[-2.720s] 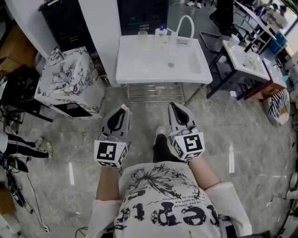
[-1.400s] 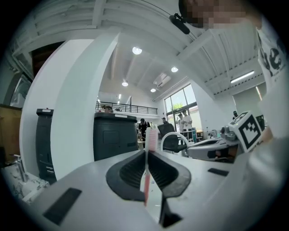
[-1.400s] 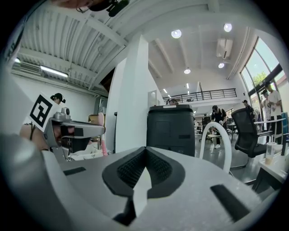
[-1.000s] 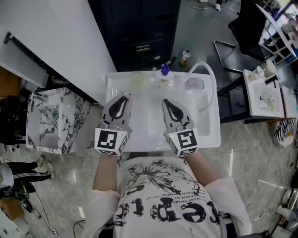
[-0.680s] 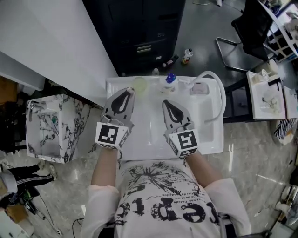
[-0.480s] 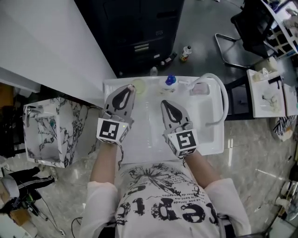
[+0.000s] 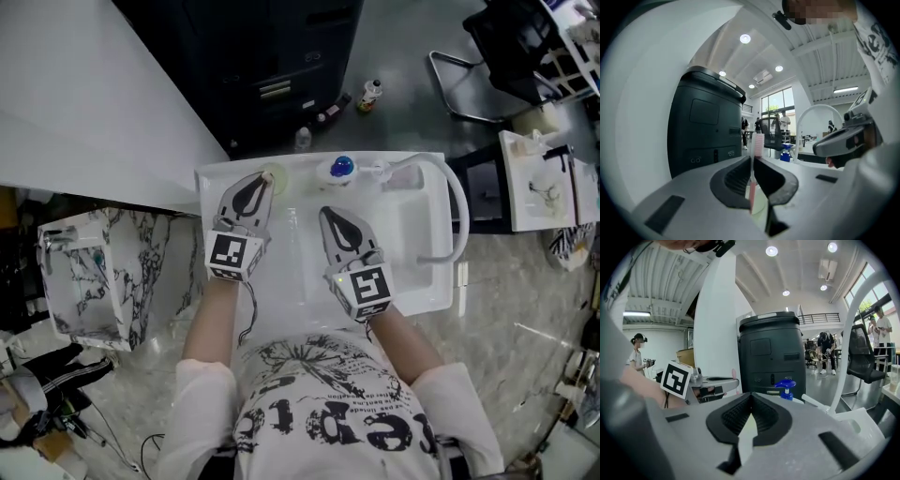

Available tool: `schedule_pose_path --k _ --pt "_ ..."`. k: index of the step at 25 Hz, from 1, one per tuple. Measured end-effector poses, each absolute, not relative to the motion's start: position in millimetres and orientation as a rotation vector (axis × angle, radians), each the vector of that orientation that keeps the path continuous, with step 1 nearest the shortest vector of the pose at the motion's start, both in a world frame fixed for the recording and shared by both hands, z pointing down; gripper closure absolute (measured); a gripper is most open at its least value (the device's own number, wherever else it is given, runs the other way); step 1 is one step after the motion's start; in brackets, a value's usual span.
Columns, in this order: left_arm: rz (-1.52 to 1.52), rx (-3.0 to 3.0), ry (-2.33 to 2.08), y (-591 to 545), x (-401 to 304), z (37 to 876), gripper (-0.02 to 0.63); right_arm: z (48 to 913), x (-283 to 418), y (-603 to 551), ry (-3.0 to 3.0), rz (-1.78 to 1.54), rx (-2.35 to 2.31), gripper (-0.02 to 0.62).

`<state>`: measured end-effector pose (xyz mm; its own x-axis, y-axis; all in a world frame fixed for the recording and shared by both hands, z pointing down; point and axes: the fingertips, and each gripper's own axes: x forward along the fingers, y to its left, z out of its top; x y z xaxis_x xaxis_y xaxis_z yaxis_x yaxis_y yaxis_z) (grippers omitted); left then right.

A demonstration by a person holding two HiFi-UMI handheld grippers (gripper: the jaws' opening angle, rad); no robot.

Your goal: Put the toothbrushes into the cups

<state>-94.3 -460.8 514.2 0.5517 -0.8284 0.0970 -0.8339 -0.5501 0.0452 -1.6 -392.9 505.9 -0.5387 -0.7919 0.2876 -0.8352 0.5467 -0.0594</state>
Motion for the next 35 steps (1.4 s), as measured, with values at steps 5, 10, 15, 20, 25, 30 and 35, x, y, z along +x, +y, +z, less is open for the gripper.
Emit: schedule_pose_path --k 5,10,15,20,25,30,35 --pt "0.125 2.644 -1.428 -468 -94 542 0.581 508 -3 -398 -2.562 0.301 1.371 0.603" --pt "0.111 2.608 -1.430 -472 -97 554 0.581 507 -3 -397 -2.568 0.313 1.366 0.603" --pt "0.157 2.556 -1.459 -476 -100 562 0.580 508 -1 -396 -2.562 0.313 1.377 0.603" --pt "0.077 2.473 -1.451 -477 -106 563 0.452 511 3 -394 -2.536 0.315 1.384 0.603" --pt "0.150 2.423 -1.421 -473 -107 577 0.364 510 2 -389 -2.527 0.300 1.373 0.603" --pt "0.160 2.375 -1.425 -459 -113 577 0.364 508 0 -383 -2.528 0.264 1.356 0.603" --pt "0.200 2.420 -1.507 -445 -122 559 0.364 497 -4 -376 -2.549 0.233 1.349 0.603"
